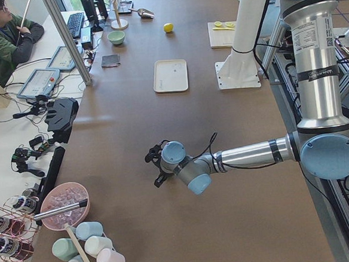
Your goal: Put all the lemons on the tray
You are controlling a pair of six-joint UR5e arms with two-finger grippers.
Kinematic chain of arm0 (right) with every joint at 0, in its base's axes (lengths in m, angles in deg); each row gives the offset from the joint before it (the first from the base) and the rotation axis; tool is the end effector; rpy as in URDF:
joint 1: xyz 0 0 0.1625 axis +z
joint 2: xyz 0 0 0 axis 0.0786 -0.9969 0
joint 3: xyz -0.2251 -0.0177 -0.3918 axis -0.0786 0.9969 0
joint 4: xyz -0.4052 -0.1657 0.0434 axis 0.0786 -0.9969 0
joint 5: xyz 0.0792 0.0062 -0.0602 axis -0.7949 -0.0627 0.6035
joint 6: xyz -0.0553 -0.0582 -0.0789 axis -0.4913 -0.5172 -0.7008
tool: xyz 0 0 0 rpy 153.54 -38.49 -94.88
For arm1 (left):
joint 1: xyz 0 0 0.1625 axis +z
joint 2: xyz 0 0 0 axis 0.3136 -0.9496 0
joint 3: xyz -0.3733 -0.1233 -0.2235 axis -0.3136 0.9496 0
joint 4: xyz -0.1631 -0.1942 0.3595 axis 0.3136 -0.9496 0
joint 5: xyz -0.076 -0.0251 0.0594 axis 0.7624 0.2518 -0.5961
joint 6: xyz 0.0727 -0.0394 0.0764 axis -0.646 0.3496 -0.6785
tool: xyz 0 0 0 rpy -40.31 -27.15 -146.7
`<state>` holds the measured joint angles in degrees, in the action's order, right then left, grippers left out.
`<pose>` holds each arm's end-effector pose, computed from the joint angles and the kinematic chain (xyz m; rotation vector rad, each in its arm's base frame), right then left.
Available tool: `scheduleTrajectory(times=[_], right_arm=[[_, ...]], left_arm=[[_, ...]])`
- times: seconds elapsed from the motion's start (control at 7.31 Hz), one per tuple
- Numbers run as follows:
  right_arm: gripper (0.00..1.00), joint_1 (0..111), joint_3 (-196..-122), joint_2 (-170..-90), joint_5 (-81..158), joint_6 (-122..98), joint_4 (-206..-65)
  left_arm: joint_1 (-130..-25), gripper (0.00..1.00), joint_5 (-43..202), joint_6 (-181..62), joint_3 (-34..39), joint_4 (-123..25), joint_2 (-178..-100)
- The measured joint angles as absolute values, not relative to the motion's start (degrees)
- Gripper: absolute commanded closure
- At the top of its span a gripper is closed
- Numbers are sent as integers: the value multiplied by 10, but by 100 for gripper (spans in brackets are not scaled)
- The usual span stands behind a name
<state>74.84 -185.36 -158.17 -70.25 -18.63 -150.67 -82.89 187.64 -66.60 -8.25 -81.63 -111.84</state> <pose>-0.0256 -0.4518 0.5044 0.1895 -0.7679 -0.1361 0.1468 -0.4515 0.7337 0.4870 0.8455 0.5405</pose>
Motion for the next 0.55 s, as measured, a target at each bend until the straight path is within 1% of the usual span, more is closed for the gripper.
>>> scheduleTrajectory(times=[0.14,0.27,0.41,0.55], right_arm=[[0,748,-1853,-1582,-702,-186,-1506],[0,748,-1853,-1582,-703,-187,-1506],[0,748,-1853,-1582,-703,-187,-1506],[0,748,-1853,-1582,-703,-187,-1506]], left_arm=[[-819,3,1874,-666,-87,-822,-1121],[-813,21,1873,-666,-89,-824,-1127],[-806,62,1872,-666,-89,-824,-1134],[-799,91,1871,-666,-89,-824,-1138]])
